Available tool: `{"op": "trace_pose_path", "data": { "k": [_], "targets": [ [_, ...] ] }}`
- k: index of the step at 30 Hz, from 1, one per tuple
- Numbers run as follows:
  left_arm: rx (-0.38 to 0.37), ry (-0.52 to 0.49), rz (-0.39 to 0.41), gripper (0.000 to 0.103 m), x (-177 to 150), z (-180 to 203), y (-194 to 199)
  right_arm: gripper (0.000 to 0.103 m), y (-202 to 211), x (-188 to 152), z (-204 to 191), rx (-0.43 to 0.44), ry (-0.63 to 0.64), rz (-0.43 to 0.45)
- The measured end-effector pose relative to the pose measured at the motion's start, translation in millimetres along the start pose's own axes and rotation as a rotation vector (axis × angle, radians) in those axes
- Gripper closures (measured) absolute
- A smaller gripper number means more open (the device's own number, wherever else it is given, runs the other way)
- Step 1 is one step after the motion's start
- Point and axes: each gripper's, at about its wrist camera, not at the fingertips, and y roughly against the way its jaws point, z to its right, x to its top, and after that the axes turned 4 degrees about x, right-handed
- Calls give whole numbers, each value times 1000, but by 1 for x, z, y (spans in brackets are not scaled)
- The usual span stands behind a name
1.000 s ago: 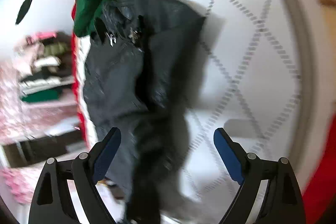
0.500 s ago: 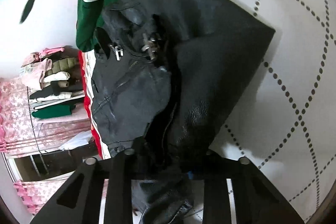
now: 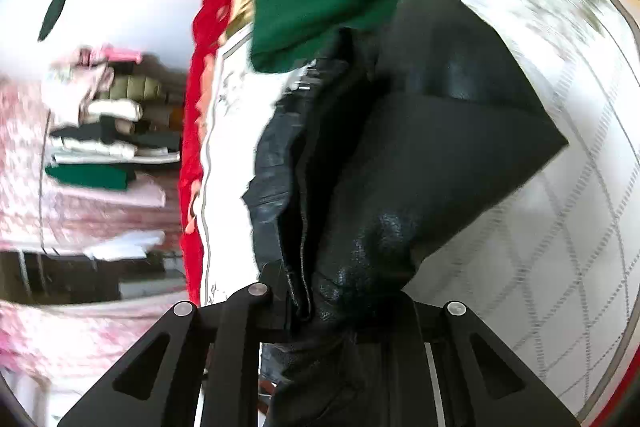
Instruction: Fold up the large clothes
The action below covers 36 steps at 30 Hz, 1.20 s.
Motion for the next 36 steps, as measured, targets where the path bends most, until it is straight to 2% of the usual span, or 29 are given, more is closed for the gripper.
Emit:
{"op": "trace_pose_path", "data": {
  "k": [3, 5, 9, 12, 13, 15, 16, 17, 19, 21, 23, 24, 26, 28, 30, 31, 33, 36],
  "targets": [
    [-45, 65, -27, 99, 20, -49, -19, 84, -37, -2, -59, -51, 62, -22],
    [-72, 110, -52, 93, 31, -79, -37, 84, -69, -3, -91, -87, 92, -56],
    [-125, 198, -97, 89, 42, -135, -88, 84, -148, -3, -129, -181, 117, -117],
    [-163, 247, -150, 78, 45, -169, -130, 81, -214, -5, -142, -262, 155, -208],
    [-168, 260, -162, 71, 44, -179, -140, 74, -234, -6, -144, -287, 164, -249],
    [-165, 279, -158, 46, 43, -193, -147, 57, -255, -5, -145, -300, 170, -291],
    [-172, 288, -153, 19, 43, -199, -149, 46, -257, -4, -148, -281, 164, -296],
    [-175, 302, -150, 12, 44, -204, -148, 41, -254, -3, -153, -249, 163, -299],
    [-199, 327, -147, 12, 45, -207, -145, 39, -240, -3, -160, -185, 190, -293],
    [-211, 342, -152, 12, 47, -203, -142, 36, -218, -2, -161, -159, 215, -271],
    [-220, 343, -149, 12, 50, -195, -144, 23, -187, 3, -156, -141, 223, -230],
    [-211, 333, -159, 12, 53, -189, -149, 22, -169, 8, -149, -148, 216, -191],
    [-178, 323, -166, 11, 59, -176, -164, 22, -138, 23, -126, -178, 183, -128],
    [-111, 312, -188, 11, 61, -163, -192, 22, -117, 40, -91, -227, 129, -73],
    [-75, 324, -217, 11, 61, -158, -218, 22, -110, 57, -53, -264, 82, -39],
    [-88, 349, -238, 9, 60, -159, -230, 22, -112, 65, -35, -264, 63, -29],
    [-87, 380, -234, 6, 61, -161, -238, 22, -125, 82, 2, -225, 21, -35],
    [-63, 355, -220, 6, 67, -158, -235, 22, -149, 93, 33, -32, -33, -54]
  ]
}}
